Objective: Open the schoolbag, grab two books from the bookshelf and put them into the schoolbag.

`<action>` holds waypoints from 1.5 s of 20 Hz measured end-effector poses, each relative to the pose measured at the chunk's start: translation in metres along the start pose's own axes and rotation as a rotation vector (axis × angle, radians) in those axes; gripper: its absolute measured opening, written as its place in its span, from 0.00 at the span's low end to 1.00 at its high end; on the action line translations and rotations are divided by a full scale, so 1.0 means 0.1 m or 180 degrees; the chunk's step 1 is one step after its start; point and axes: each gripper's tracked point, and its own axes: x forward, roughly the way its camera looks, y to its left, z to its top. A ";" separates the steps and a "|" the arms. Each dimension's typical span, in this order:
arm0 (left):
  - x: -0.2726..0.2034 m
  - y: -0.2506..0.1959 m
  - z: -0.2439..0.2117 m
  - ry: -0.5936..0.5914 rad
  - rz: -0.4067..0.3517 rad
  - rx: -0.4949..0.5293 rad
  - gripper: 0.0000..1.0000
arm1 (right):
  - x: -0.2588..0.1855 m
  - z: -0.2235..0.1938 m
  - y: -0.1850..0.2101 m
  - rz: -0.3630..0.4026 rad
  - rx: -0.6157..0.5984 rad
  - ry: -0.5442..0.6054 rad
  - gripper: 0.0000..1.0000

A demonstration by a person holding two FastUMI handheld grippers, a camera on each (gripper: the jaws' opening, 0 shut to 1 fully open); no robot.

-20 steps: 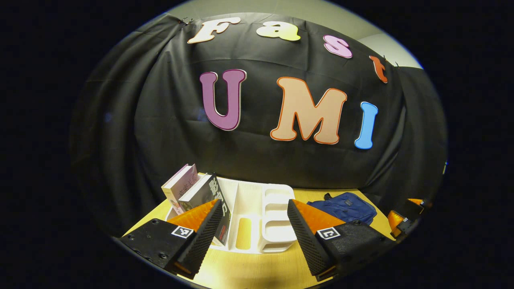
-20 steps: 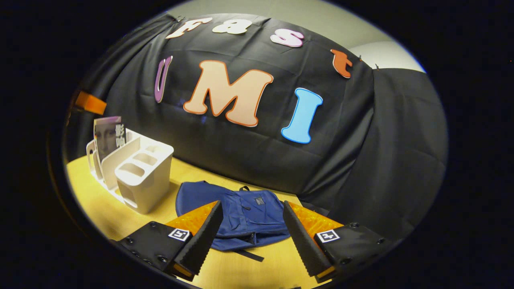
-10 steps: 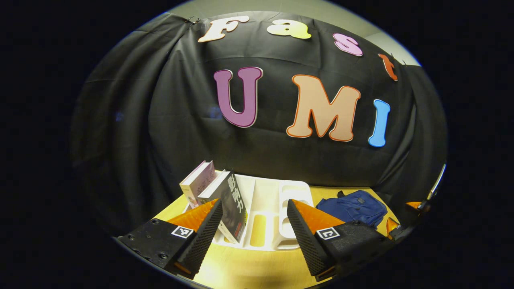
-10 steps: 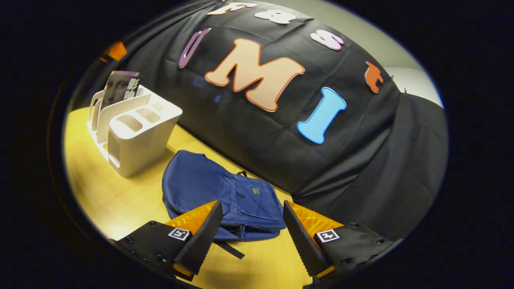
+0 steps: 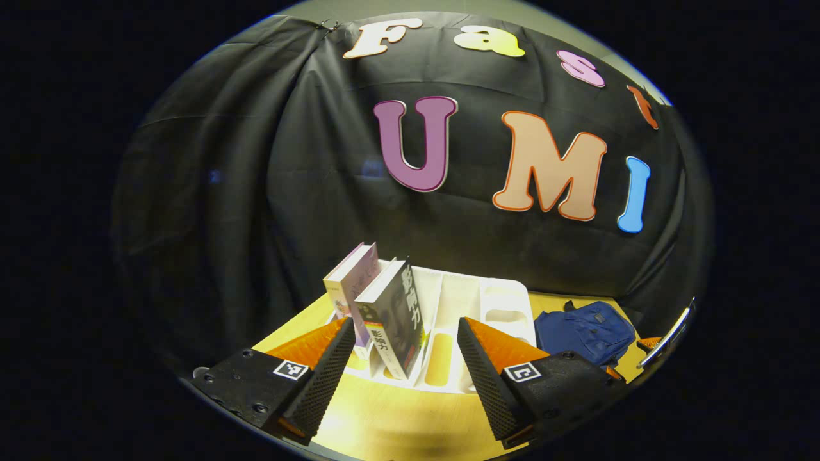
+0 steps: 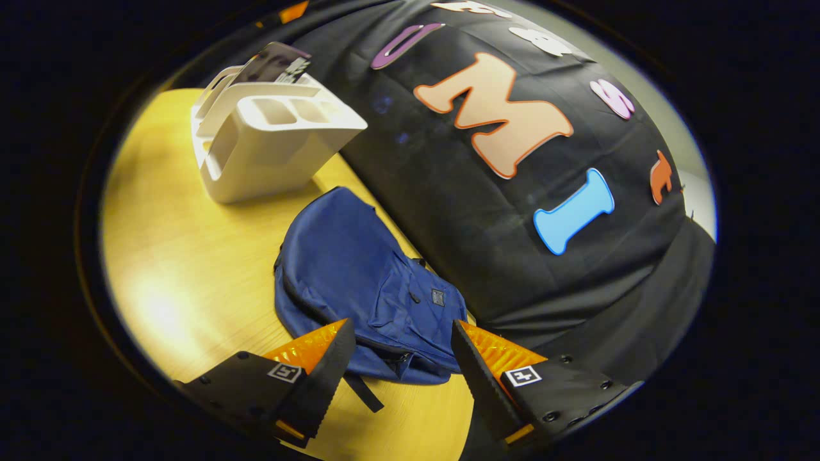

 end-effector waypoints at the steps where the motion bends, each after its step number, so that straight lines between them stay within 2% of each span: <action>1: 0.00 0.04 -0.01 0.0008 0.0036 0.0000 0.94 | 0.04 -0.04 0.04 -0.0030 -0.0154 0.0023 0.98; 2: -0.01 0.08 -0.01 0.0019 0.0069 0.0003 0.94 | 0.08 -0.06 0.07 -0.0060 -0.0310 0.0032 0.98; 3: -0.01 0.11 -0.02 0.0030 0.0100 0.0010 0.94 | 0.10 -0.08 0.14 -0.0067 -0.0449 0.0031 0.92; 4: -0.01 0.13 -0.03 0.0056 0.0125 0.0019 0.95 | 0.15 -0.09 0.19 -0.0061 -0.0559 0.0030 0.98; 5: -0.01 0.16 -0.05 0.0082 0.0146 0.0028 0.95 | 0.18 -0.12 0.26 -0.0006 -0.0649 0.0032 0.92; 6: 0.00 0.18 -0.06 0.0100 0.0163 0.0030 0.94 | 0.23 -0.14 0.33 0.0028 -0.0741 0.0054 0.96; 7: -0.01 0.20 -0.07 0.0116 0.0180 0.0032 0.94 | 0.26 -0.16 0.39 0.0075 -0.0821 0.0061 0.88; 8: 0.00 0.22 -0.07 0.0126 0.0202 0.0035 0.94 | 0.29 -0.17 0.43 0.0090 -0.0897 0.0066 0.96; 9: 0.00 0.24 -0.08 0.0133 0.0226 0.0040 0.94 | 0.31 -0.19 0.45 0.0103 -0.0958 0.0061 1.00; 11: 0.01 0.27 -0.08 0.0154 0.0261 0.0044 0.94 | 0.36 -0.20 0.46 0.0087 -0.1027 0.0076 0.96; 14: 0.02 0.30 -0.07 0.0175 0.0301 0.0054 0.94 | 0.42 -0.22 0.48 0.0060 -0.1082 0.0110 0.96; 19: 0.05 0.30 -0.10 0.0227 0.0311 0.0080 0.94 | 0.61 -0.25 0.52 0.0128 -0.1154 0.0253 0.78; 22: 0.09 0.27 -0.13 0.0265 0.0286 0.0017 0.94 | 0.73 -0.19 0.47 0.0106 -0.1176 0.0251 0.91; 23: 0.11 0.24 -0.16 0.0293 0.0270 -0.0008 0.94 | 0.77 -0.19 0.49 0.0123 -0.1167 0.0268 0.81; 25: 0.12 0.21 -0.19 0.0328 0.0241 -0.0037 0.94 | 0.85 -0.19 0.50 0.0126 -0.1116 0.0298 0.76; 30: 0.13 0.23 -0.18 0.0344 0.0243 -0.0028 0.94 | 0.98 -0.13 0.58 0.0063 -0.1139 0.0267 0.33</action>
